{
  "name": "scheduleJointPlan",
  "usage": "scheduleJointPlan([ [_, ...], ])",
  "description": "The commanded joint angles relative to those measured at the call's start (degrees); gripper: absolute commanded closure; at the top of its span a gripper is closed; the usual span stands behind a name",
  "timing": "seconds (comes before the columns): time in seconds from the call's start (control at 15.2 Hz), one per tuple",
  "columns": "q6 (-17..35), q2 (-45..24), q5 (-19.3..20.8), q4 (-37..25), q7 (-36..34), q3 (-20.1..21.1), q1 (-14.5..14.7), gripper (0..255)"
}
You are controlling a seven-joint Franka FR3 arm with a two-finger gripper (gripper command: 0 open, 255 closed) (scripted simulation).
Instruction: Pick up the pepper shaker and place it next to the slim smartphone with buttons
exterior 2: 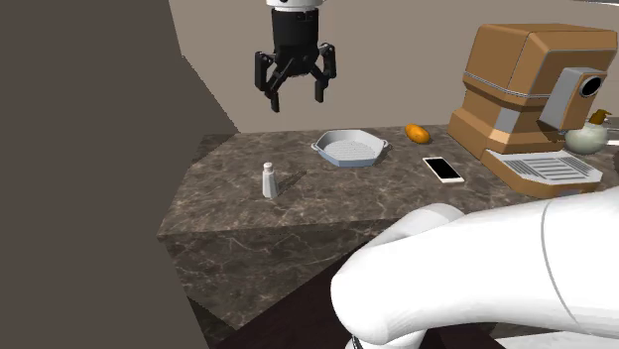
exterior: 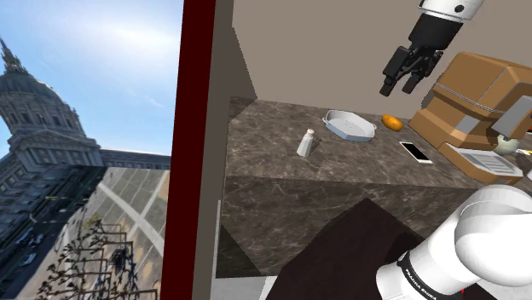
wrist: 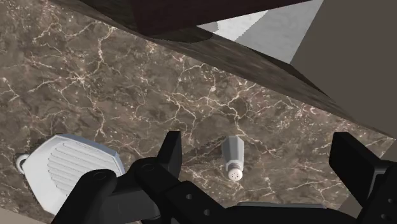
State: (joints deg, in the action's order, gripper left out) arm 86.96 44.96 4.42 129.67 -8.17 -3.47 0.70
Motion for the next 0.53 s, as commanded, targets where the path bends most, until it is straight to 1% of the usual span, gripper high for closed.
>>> scheduleJointPlan([
  [0.0,0.0,0.0,0.0,0.0,0.0,0.0,0.0,0],
  [0.46,13.2,-8.8,1.8,4.6,3.3,-1.8,0.9,0],
])
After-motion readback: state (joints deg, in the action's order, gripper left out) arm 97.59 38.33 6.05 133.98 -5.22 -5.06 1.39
